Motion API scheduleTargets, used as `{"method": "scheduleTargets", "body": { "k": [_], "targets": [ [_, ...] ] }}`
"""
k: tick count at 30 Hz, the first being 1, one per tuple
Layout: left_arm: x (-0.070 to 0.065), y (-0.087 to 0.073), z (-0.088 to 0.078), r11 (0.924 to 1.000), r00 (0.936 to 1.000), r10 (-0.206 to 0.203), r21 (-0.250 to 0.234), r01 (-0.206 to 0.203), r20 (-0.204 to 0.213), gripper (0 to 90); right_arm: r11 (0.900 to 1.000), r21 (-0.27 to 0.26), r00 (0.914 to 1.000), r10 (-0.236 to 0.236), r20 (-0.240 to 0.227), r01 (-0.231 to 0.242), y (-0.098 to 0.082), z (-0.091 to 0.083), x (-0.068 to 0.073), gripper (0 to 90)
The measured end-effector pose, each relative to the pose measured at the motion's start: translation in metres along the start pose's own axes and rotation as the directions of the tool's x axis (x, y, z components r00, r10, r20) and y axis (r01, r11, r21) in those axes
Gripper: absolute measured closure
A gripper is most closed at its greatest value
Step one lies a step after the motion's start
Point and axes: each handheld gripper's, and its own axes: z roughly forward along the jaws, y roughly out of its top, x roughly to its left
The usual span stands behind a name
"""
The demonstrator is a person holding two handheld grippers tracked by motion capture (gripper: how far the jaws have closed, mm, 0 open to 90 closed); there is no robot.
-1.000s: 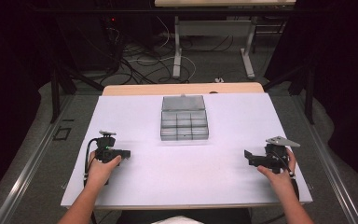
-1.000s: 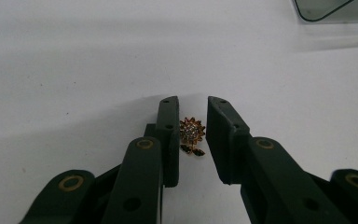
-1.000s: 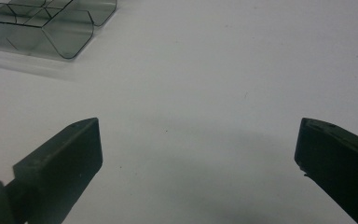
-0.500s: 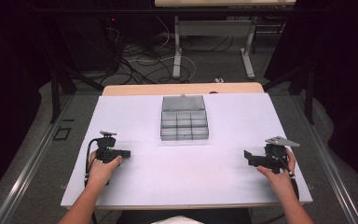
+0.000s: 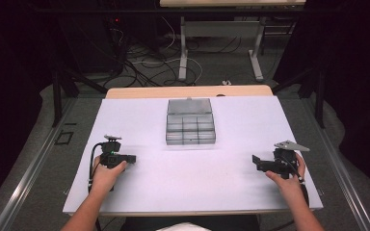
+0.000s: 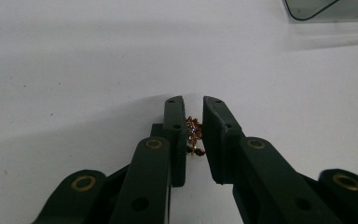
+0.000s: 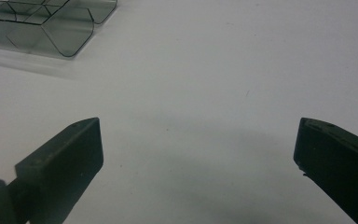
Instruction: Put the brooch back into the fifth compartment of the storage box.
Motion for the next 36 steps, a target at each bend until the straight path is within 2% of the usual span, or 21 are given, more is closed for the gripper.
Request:
{"method": "scheduleTargets", "body": {
  "k": [13,17,28,36],
  "targets": [
    [0.001,0.001,-0.004,0.9999,0.9999,-0.001,-0.014,0.000,-0.012,80.3,1.000,-0.006,1.0000,0.005,0.005,-0.005,0.000,0.000,0.000,0.9],
    [0.000,0.000,-0.005,0.9995,0.9999,-0.009,-0.030,0.009,-0.012,80.4,1.000,-0.001,1.0000,0.005,-0.001,-0.005,0.000,0.000,0.000,0.9],
    [-0.002,0.000,-0.010,0.9981,0.9996,0.008,-0.061,-0.009,-0.026,80.4,1.000,-0.002,1.0000,0.007,0.000,-0.007,0.000,0.000,0.000,1.0],
    [-0.009,-0.001,-0.013,0.9960,0.9995,0.027,-0.085,-0.028,-0.017,80.5,1.000,-0.001,1.0000,0.006,-0.001,-0.006,0.000,0.000,0.000,1.0]
  ]
}}
